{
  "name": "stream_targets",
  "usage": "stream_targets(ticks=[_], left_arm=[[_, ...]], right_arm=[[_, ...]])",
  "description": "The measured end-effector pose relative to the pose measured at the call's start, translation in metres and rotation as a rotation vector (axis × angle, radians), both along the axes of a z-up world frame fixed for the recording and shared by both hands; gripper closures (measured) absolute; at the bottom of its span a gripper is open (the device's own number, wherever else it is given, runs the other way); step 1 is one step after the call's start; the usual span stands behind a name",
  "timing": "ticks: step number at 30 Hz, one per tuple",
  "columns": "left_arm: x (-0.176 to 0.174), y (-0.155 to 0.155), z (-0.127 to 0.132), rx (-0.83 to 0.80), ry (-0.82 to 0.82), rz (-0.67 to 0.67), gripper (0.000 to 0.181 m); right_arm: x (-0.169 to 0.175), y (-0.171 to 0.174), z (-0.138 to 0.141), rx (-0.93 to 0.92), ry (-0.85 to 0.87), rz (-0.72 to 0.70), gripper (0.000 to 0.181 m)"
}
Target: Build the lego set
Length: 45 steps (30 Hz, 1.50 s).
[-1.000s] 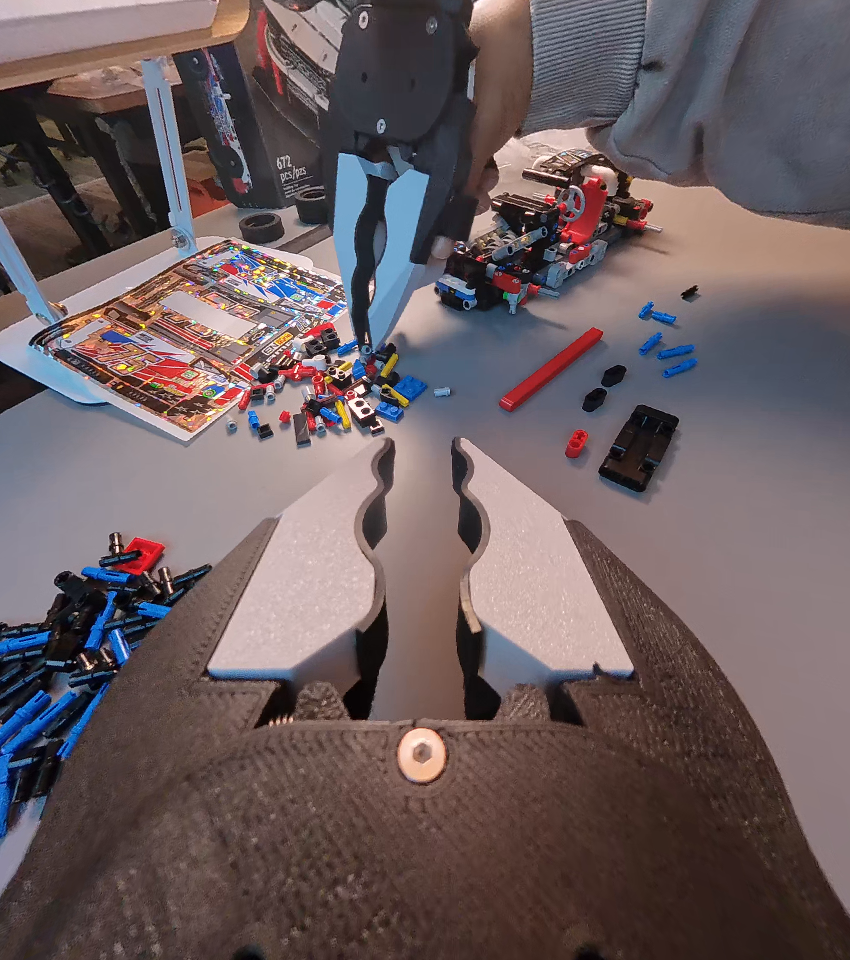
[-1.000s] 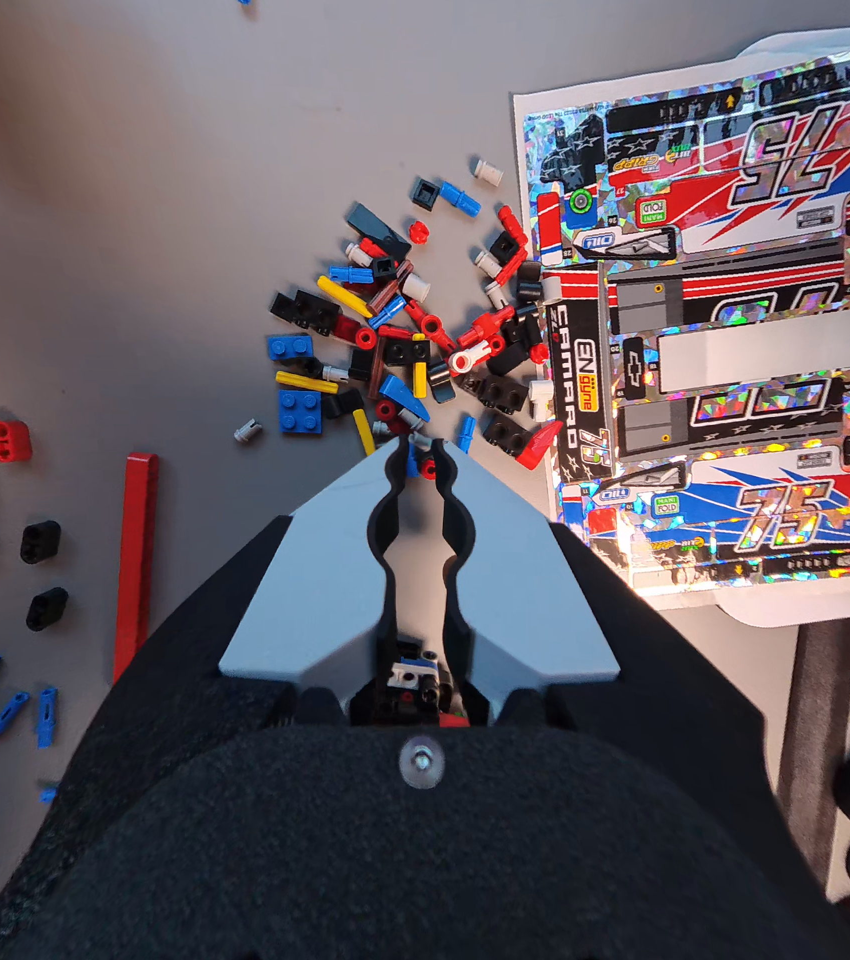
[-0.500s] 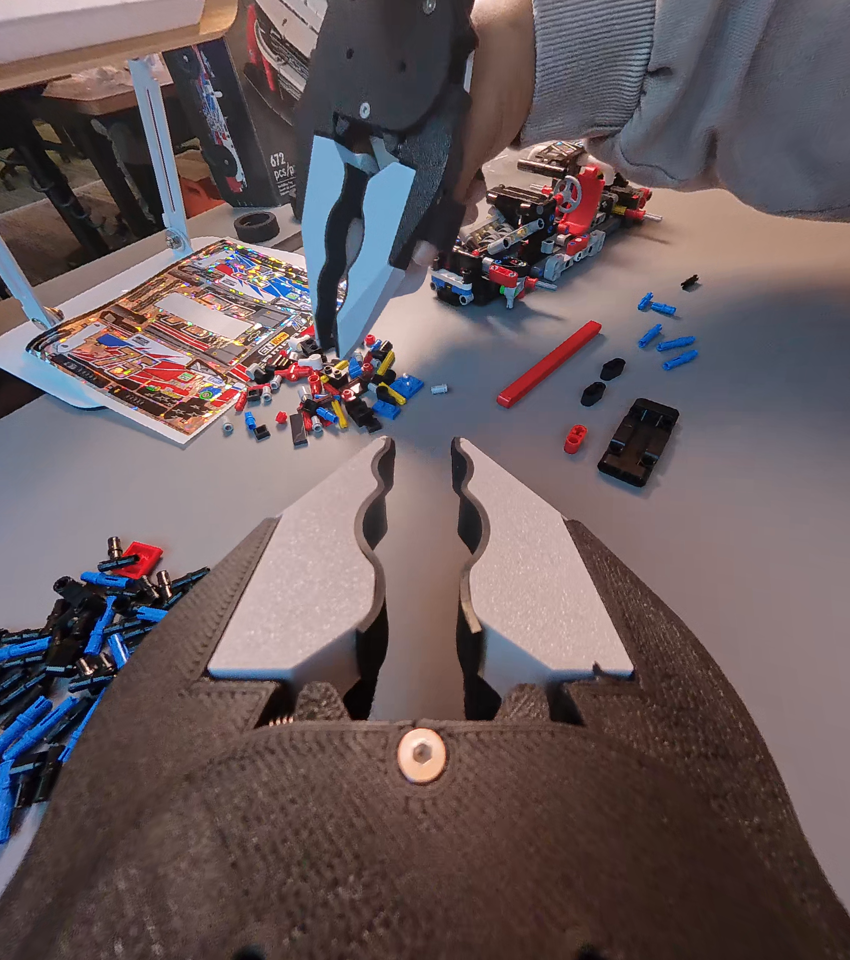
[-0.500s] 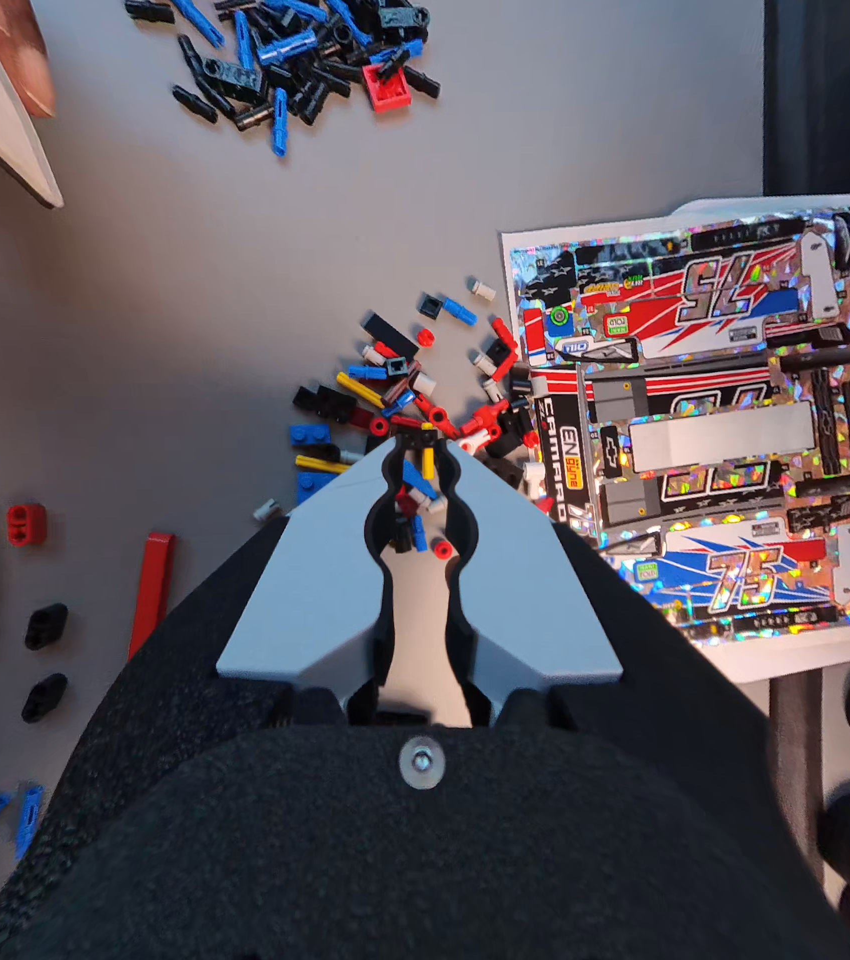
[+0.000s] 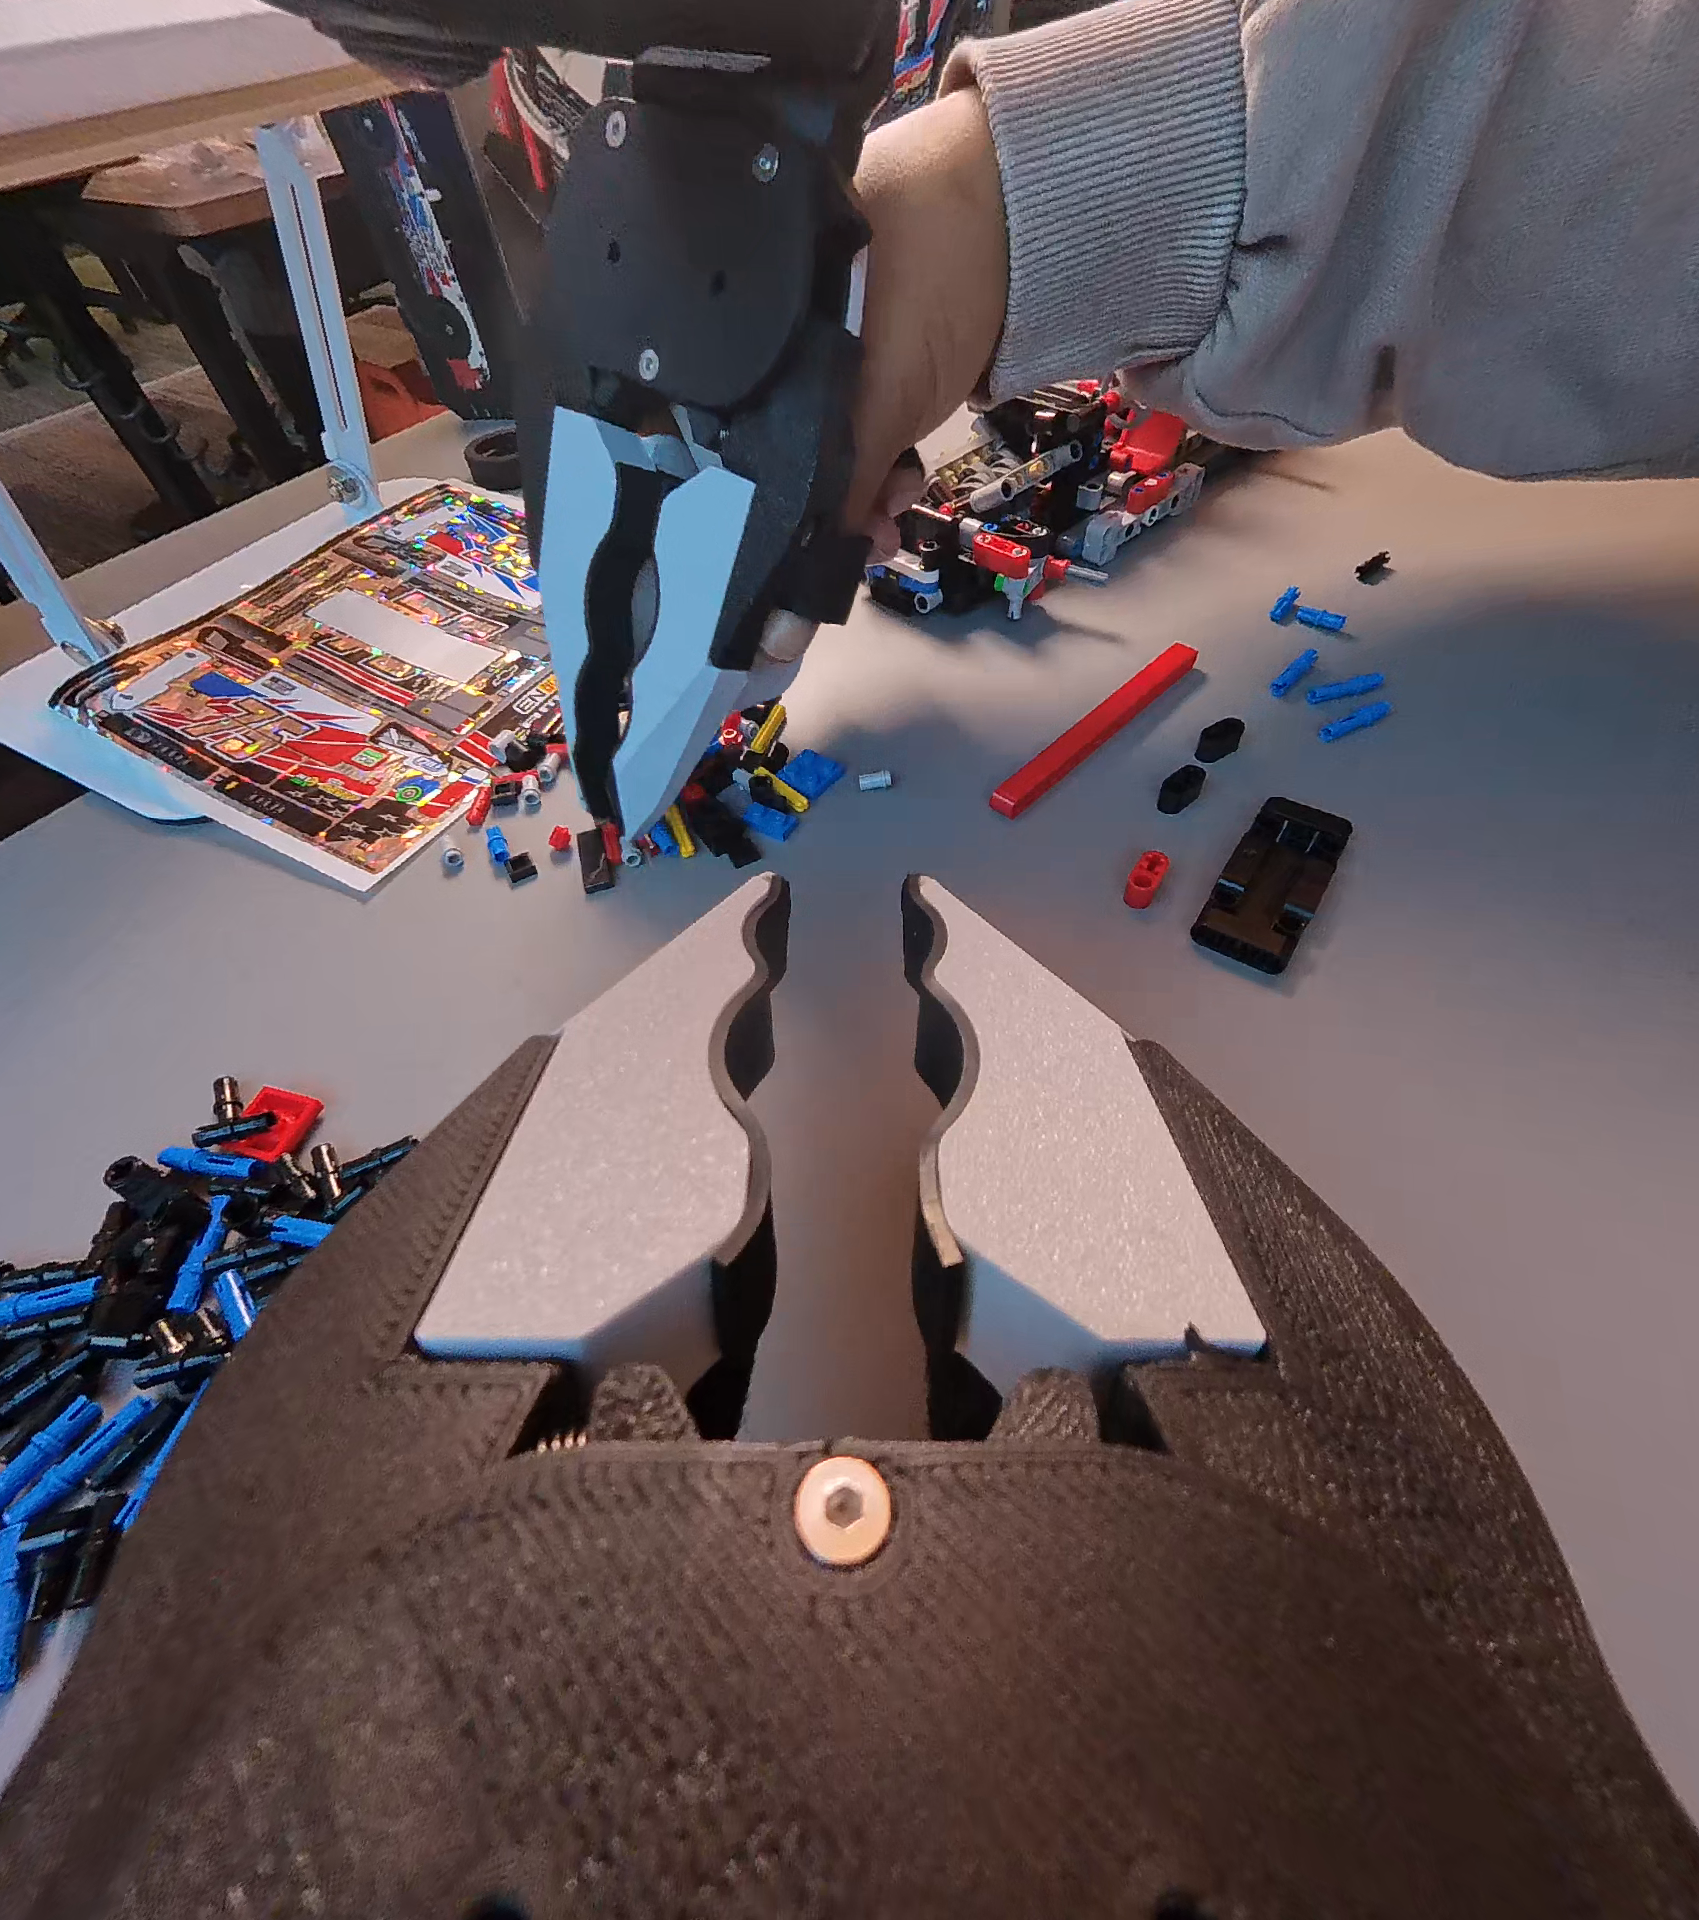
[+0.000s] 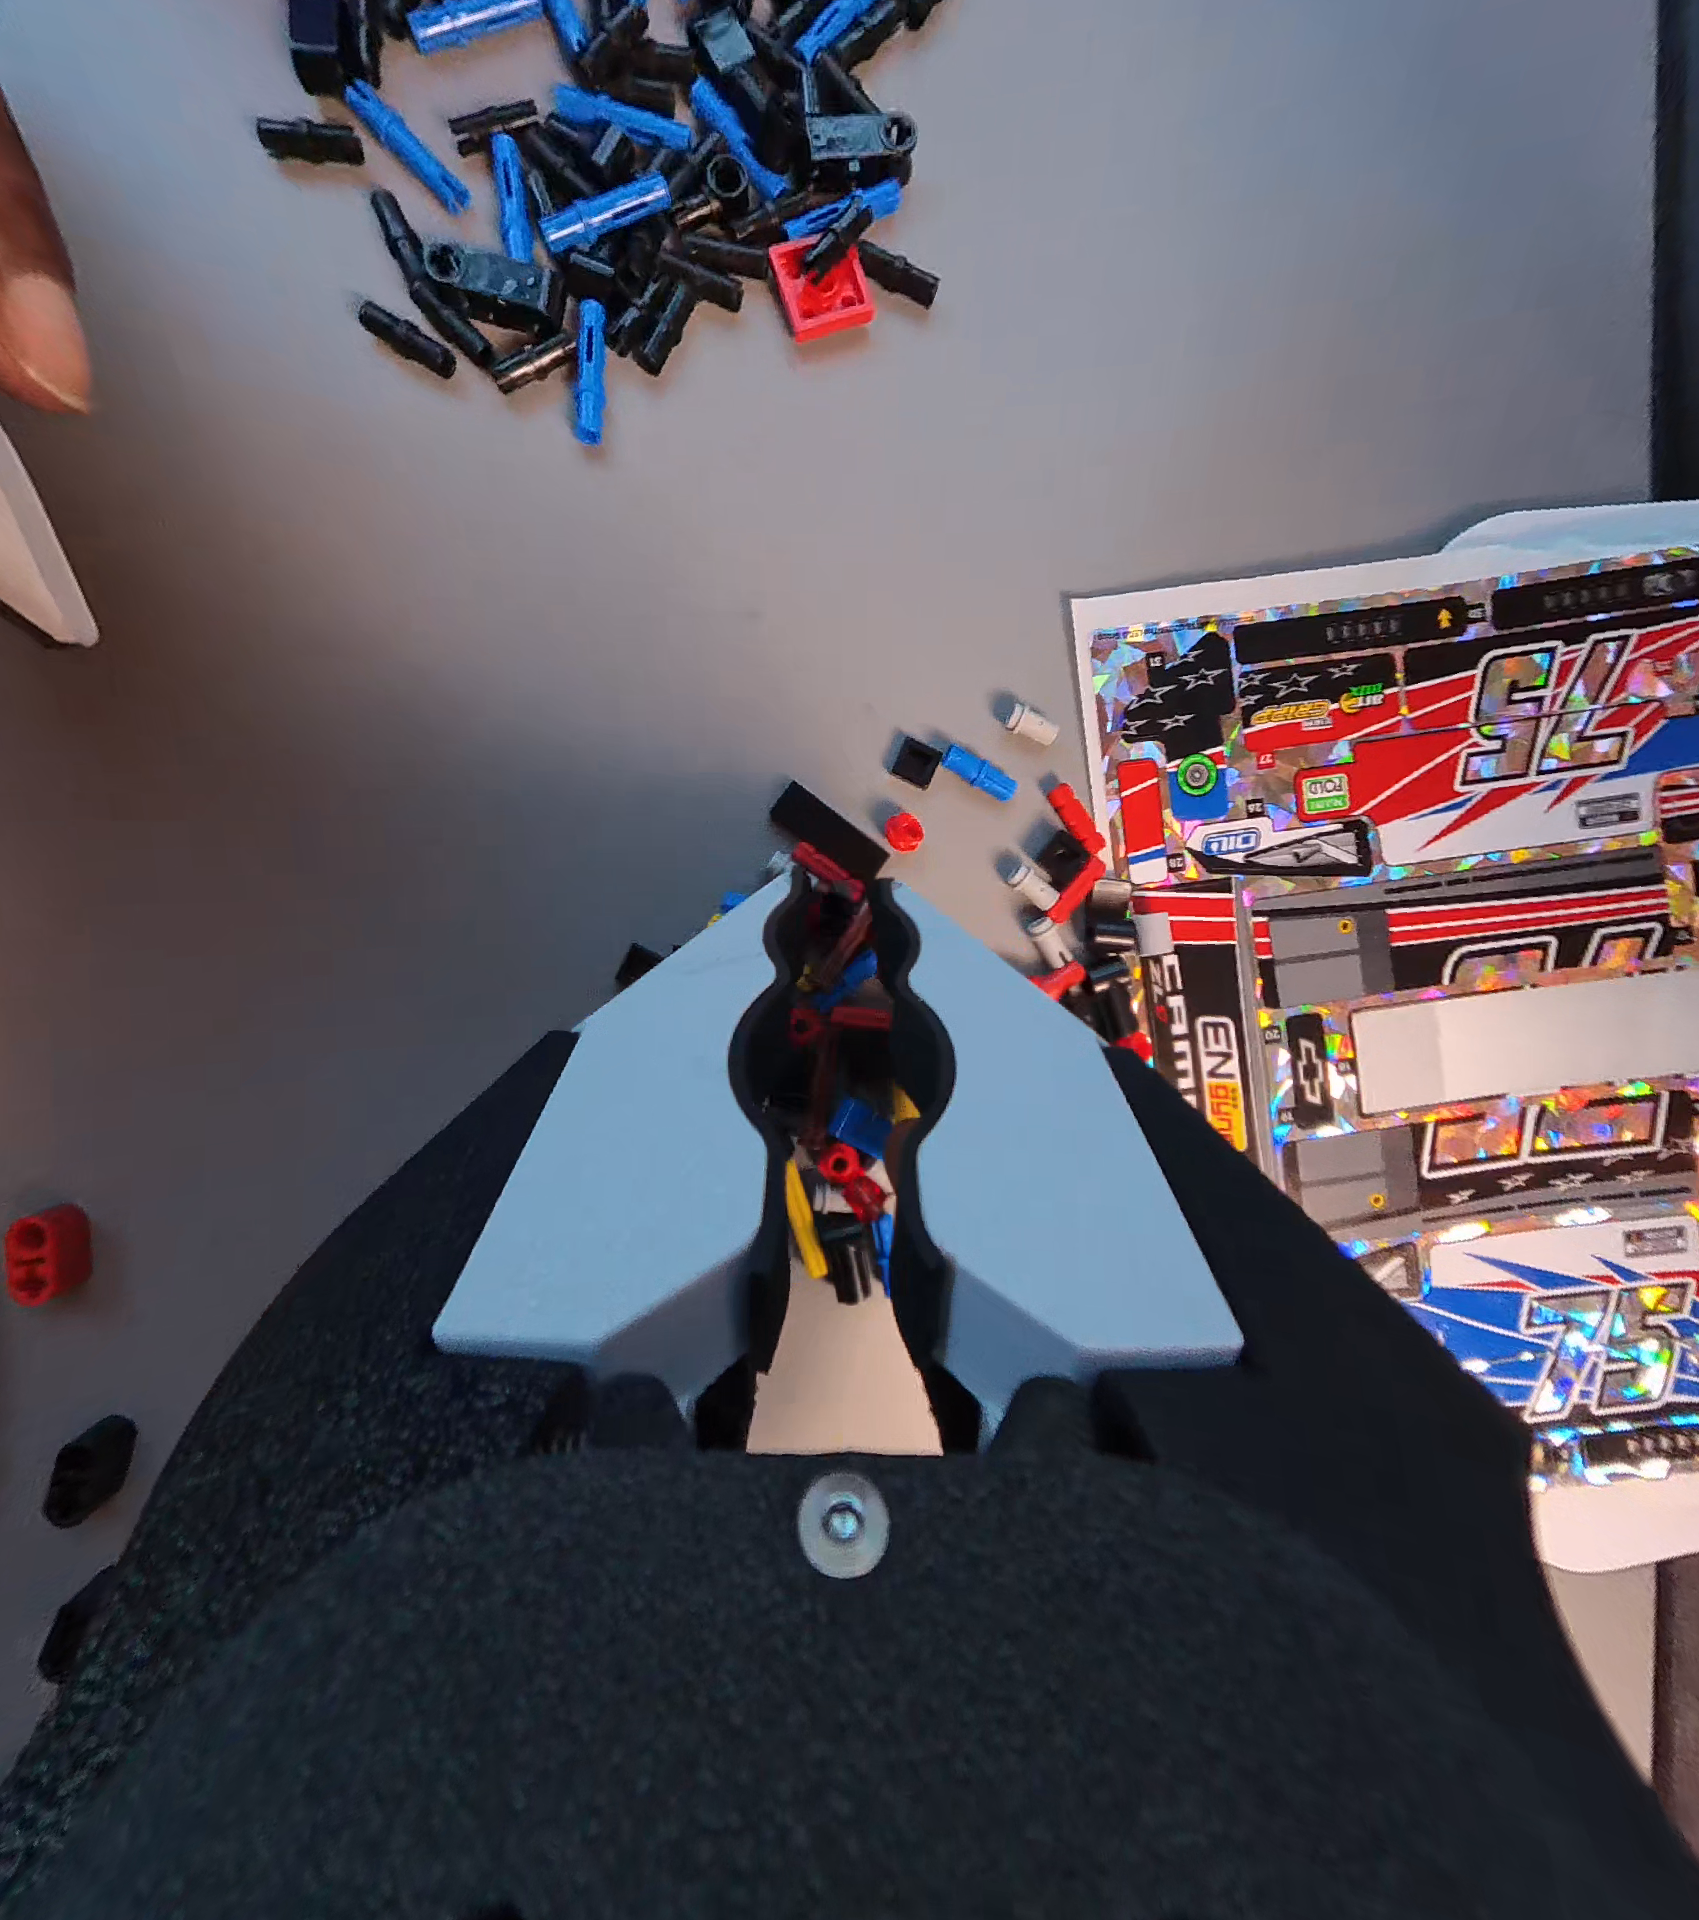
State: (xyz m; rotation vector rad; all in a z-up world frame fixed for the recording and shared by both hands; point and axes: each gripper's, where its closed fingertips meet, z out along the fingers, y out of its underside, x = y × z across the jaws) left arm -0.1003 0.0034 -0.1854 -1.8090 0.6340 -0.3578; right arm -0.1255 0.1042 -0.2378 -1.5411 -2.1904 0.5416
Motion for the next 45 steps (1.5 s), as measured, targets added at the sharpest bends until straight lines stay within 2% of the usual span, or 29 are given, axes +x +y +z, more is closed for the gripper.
stream_targets(ticks=[2, 12, 17, 23, 33, 38, 45], left_arm=[[0.000, 0.000, 0.000, 0.001, -0.002, -0.001, 0.161], [0.001, 0.000, 0.000, -0.002, -0.005, -0.007, 0.161], [0.001, 0.000, 0.000, -0.002, -0.001, -0.005, 0.161], [0.000, 0.000, 0.000, -0.005, -0.006, -0.002, 0.161], [-0.002, 0.001, 0.001, -0.006, -0.019, 0.002, 0.161], [-0.003, 0.001, 0.001, -0.007, -0.025, 0.001, 0.161], [-0.002, 0.000, 0.000, -0.010, -0.017, -0.003, 0.161]], right_arm=[[0.004, 0.003, 0.000, 0.026, -0.018, 0.001, 0.179], [0.029, 0.025, 0.008, 0.030, -0.016, -0.077, 0.173], [0.032, 0.045, 0.014, 0.048, 0.004, -0.142, 0.173], [0.028, 0.067, 0.009, 0.038, -0.007, -0.194, 0.174], [0.006, 0.064, -0.001, 0.005, -0.045, -0.144, 0.173], [0.014, 0.056, -0.002, -0.001, -0.064, -0.099, 0.170], [0.038, 0.064, 0.019, -0.009, -0.008, -0.155, 0.171]])
